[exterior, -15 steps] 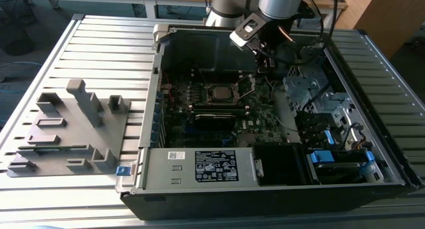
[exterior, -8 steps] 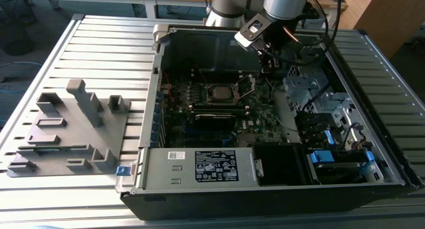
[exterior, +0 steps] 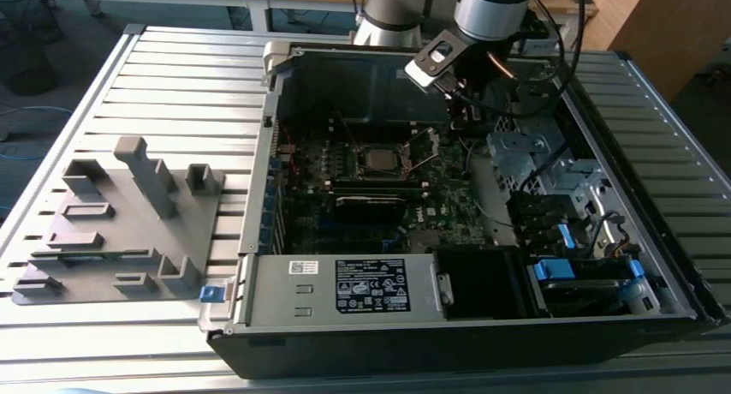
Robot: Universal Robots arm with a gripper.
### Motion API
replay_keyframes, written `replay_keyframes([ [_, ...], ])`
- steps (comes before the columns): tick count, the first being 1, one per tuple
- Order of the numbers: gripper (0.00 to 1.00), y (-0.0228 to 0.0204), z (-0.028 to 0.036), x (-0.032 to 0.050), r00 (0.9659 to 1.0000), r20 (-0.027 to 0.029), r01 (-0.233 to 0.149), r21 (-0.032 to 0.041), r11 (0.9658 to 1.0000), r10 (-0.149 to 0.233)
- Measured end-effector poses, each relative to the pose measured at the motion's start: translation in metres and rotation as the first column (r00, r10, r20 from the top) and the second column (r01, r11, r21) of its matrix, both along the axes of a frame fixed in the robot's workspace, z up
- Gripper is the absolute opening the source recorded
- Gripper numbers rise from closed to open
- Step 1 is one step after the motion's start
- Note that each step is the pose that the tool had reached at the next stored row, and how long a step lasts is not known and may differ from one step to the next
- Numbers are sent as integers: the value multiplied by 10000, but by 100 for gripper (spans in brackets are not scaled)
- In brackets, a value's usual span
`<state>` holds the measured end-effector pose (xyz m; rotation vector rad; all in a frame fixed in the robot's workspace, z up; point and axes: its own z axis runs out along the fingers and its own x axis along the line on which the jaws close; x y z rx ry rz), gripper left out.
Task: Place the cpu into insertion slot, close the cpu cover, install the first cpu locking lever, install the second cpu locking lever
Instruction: 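Close the cpu cover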
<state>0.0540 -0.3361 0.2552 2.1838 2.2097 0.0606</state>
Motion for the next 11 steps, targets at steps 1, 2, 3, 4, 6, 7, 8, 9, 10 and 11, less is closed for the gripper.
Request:
replay_keyframes([
  [1,11,0,-16,2,10000,0,3,0,10000,-3],
  [2,11,0,-32,3,10000,0,6,0,10000,-6],
  [3,11,0,-48,3,10000,0,10,1,10000,-10],
  [4,11,0,-62,3,10000,0,16,1,10000,-16],
  [6,11,0,-87,4,10000,1,22,3,10000,-22],
  [7,11,0,-94,4,10000,0,25,1,10000,-25],
  [8,11,0,-99,4,10000,0,27,1,10000,-27],
  [9,11,0,-106,4,10000,0,28,1,10000,-28],
  [10,11,0,-114,4,10000,0,29,1,10000,-29],
  [11,11,0,-124,4,10000,0,29,2,10000,-29],
])
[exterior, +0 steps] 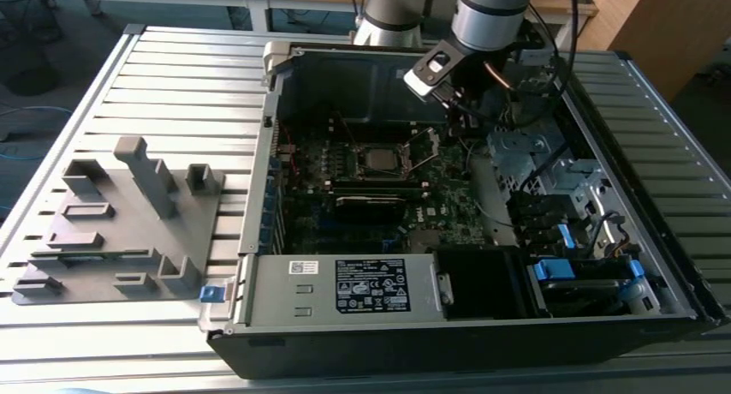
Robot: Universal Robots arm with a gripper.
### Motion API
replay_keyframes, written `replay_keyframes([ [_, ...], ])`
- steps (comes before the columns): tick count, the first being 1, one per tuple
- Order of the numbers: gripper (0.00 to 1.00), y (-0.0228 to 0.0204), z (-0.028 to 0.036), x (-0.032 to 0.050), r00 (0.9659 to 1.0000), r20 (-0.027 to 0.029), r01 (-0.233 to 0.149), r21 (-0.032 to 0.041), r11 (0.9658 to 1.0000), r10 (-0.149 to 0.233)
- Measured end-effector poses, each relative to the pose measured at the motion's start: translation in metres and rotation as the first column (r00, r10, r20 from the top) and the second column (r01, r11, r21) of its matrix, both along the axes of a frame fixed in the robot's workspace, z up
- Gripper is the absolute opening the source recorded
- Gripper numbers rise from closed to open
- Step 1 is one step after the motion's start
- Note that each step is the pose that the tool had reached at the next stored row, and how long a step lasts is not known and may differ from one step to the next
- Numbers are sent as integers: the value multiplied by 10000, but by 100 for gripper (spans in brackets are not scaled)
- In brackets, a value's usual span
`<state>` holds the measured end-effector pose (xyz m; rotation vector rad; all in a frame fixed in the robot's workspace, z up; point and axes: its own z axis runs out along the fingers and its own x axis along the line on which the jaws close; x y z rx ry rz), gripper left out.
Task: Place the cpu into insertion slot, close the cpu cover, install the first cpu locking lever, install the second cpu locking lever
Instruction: 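Close the cpu cover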
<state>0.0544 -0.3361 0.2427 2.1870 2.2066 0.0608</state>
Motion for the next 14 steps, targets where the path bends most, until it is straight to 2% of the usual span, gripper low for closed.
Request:
replay_keyframes([
  [8,11,0,-11,0,10000,-1,0,-2,10000,0],
  [10,11,0,-11,0,10000,-48,-1,0,10000,1],
  [14,11,0,-11,0,10000,-49,0,-1,10000,0],
])
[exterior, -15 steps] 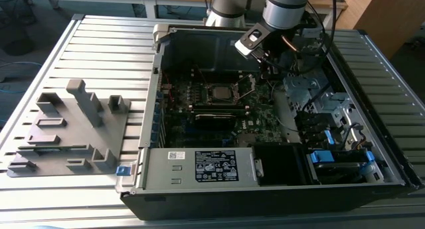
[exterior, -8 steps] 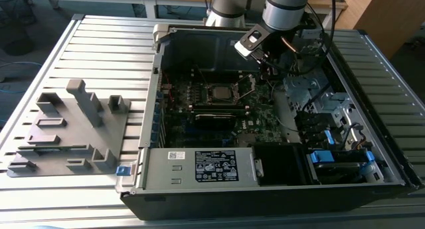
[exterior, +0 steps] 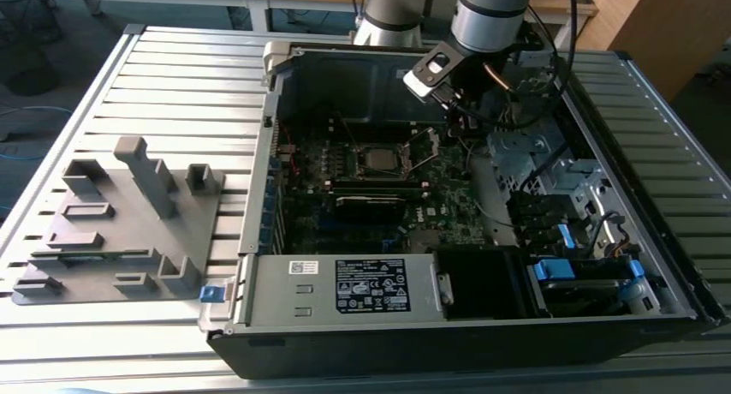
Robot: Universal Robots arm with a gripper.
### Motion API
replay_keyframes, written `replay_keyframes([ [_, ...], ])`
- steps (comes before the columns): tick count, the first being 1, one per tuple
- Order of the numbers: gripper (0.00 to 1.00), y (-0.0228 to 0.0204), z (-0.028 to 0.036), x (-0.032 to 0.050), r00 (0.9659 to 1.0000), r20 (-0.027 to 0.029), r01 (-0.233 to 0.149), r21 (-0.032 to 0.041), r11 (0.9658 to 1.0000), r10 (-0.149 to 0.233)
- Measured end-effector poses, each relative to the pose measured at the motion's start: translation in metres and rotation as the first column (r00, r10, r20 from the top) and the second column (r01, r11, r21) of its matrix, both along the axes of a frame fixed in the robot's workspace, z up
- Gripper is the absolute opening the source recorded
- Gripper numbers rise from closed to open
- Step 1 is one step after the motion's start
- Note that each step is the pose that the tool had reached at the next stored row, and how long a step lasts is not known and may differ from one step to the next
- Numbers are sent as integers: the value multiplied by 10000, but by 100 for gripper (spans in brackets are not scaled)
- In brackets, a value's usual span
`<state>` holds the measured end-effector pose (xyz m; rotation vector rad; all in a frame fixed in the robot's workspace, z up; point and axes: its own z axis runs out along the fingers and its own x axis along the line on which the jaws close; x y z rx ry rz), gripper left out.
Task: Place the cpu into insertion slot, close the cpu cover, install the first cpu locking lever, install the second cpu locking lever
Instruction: 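Close the cpu cover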
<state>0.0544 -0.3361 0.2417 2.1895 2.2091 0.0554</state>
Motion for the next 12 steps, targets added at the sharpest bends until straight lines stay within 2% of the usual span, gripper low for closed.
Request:
replay_keyframes([
  [2,11,0,0,0,10000,-6,1,-1,10000,-1],
  [4,11,0,0,0,10000,-70,0,-1,10000,0],
  [12,11,0,-1,0,10000,-74,0,0,10000,0],
])
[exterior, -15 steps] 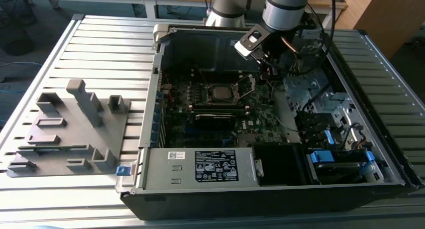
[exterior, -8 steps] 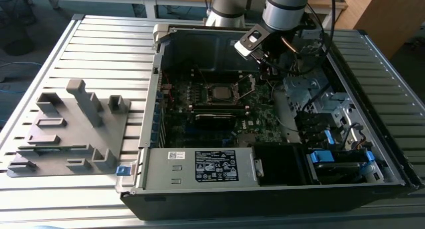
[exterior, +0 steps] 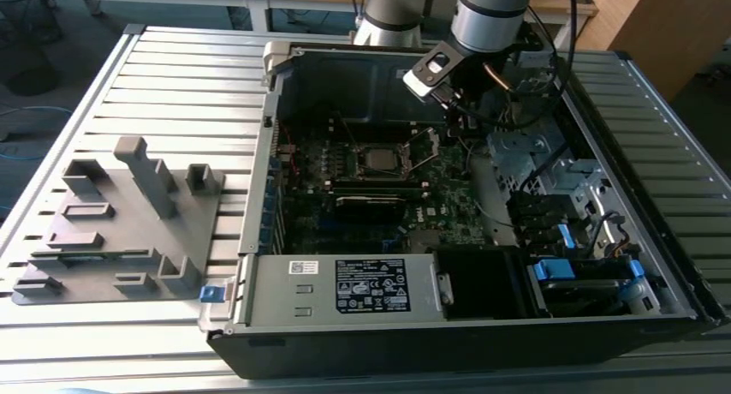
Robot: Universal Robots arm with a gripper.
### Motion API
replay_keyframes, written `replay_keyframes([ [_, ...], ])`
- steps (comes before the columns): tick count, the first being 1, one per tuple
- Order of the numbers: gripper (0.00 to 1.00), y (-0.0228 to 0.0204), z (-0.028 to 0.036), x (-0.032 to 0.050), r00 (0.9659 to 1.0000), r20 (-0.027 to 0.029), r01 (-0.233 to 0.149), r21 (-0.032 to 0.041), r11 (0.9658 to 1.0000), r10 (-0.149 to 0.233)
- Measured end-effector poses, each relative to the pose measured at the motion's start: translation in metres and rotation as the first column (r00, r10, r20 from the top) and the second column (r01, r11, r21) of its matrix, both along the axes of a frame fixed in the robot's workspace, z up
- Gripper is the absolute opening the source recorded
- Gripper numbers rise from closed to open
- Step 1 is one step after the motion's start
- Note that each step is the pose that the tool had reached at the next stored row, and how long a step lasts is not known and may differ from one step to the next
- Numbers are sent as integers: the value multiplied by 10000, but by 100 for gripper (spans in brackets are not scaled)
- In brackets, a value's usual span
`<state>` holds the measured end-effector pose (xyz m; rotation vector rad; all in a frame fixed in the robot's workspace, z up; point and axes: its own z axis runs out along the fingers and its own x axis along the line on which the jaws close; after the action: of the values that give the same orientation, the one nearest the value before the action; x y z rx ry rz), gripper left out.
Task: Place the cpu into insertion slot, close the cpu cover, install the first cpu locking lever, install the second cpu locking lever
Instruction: 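Close the cpu cover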
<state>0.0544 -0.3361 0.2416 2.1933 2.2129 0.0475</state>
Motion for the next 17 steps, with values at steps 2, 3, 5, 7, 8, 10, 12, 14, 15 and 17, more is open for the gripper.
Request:
replay_keyframes([
  [2,11,0,0,-4,10000,0,-1,0,10000,1],
  [3,11,0,0,-9,10000,0,0,0,10000,0],
  [5,11,0,0,-25,10000,0,-1,0,10000,1],
  [7,11,0,-1,-42,10000,0,0,0,10000,0],
  [8,11,0,-1,-53,10000,0,-1,0,10000,1],
  [10,11,0,-2,-76,10000,0,0,0,10000,0],
  [12,11,0,-2,-99,10000,0,0,0,10000,0],
  [14,11,0,-3,-127,10000,0,0,0,10000,0],
  [15,11,0,-4,-141,10000,0,-1,0,10000,1],
  [17,11,0,-4,-174,10000,0,0,-1,10000,0],
])
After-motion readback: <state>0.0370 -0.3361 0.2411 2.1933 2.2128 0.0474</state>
